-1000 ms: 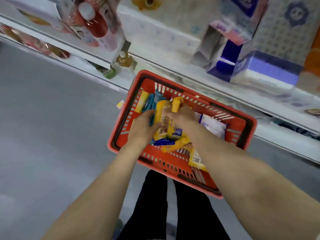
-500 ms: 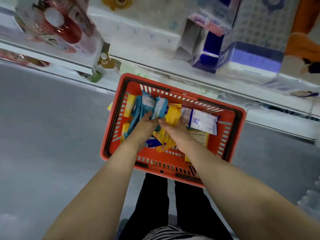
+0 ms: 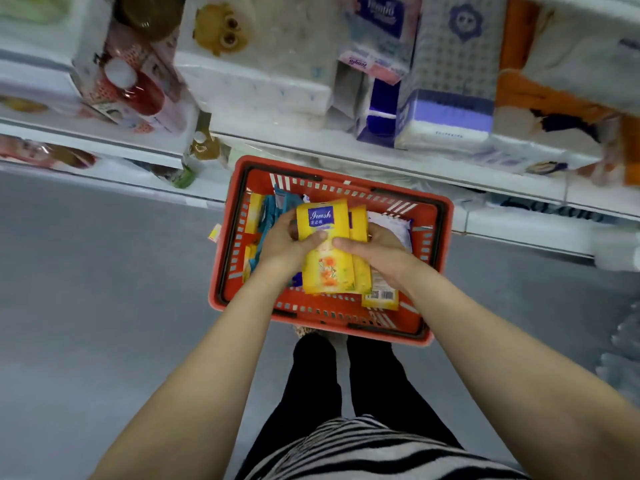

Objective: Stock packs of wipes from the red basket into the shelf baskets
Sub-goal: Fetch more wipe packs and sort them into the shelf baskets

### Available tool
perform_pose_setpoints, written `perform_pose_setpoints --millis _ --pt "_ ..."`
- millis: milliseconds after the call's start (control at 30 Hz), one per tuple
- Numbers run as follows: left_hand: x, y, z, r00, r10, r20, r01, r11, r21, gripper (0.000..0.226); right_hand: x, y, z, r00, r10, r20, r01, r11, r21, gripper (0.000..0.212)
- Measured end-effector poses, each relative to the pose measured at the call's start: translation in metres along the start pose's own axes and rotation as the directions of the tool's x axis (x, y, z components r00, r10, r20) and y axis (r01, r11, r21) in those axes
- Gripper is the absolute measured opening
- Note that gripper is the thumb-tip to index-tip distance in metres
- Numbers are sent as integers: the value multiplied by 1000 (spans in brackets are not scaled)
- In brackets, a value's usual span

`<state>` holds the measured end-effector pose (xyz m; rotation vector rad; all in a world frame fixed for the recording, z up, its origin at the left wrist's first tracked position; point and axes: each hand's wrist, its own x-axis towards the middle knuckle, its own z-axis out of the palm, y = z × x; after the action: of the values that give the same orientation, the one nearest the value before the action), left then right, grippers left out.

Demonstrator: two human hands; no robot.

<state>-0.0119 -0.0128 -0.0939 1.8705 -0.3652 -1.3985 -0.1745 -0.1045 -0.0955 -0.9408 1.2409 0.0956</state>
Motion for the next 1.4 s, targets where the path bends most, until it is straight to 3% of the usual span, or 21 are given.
perform_pose_setpoints --millis 133,300,367,467,567,733,933,1100,1267,1400 --pt "-24 16 6 996 46 -76 -52 994 -92 87 -29 2 -12 993 -28 -118 43 991 130 51" --pt "-58 26 12 957 137 -255 -192 960 -204 93 -75 -11 -51 940 -205 -274 256 952 168 25" --pt "-73 32 23 945 161 -284 -231 944 -235 90 -97 -20 -75 925 -254 -282 325 914 244 25" --pt "-95 45 63 942 168 -291 -255 922 -291 68 -132 -27 -112 911 -330 -246 393 874 285 25" --pt "-121 67 134 946 225 -233 -298 889 -349 50 -171 -17 -158 902 -407 -142 431 862 265 22" --pt "-166 93 272 934 338 -115 -357 872 -334 45 -240 27 -265 894 -442 -67 443 855 270 41" --pt "-195 122 419 904 427 29 -411 885 -219 36 -318 66 -408 828 -526 -194 557 812 176 38" --pt "-211 172 497 812 563 153 -565 825 -35 42 -362 72 -501 778 -563 -280 611 781 127 41" --pt "-209 242 560 763 586 274 -597 800 -48 35 -373 45 -577 711 -619 -332 684 718 125 36" --pt "-185 291 618 718 649 251 -658 750 -58 28 -368 14 -646 667 -641 -379 720 686 106 41"
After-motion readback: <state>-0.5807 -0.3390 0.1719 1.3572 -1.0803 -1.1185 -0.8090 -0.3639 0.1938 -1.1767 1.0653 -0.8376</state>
